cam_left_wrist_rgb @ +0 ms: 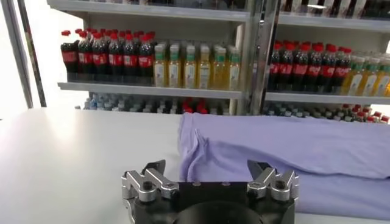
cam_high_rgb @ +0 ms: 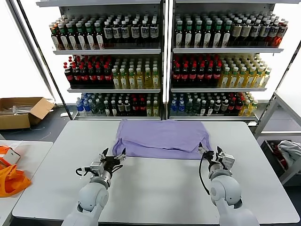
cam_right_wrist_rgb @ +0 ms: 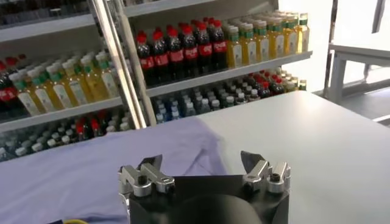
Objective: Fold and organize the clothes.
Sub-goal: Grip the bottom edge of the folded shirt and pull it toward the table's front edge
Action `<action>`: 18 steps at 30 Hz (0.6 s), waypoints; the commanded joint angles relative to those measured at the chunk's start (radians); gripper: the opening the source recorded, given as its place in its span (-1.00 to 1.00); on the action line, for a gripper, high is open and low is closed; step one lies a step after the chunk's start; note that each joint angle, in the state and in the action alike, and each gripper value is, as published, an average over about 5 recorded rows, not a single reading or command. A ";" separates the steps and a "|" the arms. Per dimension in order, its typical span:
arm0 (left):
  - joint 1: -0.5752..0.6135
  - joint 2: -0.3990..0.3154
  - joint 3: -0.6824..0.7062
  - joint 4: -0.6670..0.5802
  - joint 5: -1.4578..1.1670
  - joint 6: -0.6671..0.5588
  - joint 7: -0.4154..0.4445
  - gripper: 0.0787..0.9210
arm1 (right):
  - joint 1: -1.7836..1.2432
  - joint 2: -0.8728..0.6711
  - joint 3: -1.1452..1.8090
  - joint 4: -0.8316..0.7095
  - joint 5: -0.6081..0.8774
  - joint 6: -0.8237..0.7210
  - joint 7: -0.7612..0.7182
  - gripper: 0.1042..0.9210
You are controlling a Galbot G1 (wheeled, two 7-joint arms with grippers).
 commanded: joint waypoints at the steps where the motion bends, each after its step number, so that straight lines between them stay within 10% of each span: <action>1: -0.012 0.009 0.000 0.004 0.009 0.026 -0.013 0.77 | -0.041 -0.026 0.015 0.022 -0.008 -0.050 0.007 0.76; 18: -0.075 0.030 0.006 0.106 0.008 0.050 -0.010 0.77 | 0.032 -0.034 -0.018 -0.092 -0.026 -0.060 0.017 0.75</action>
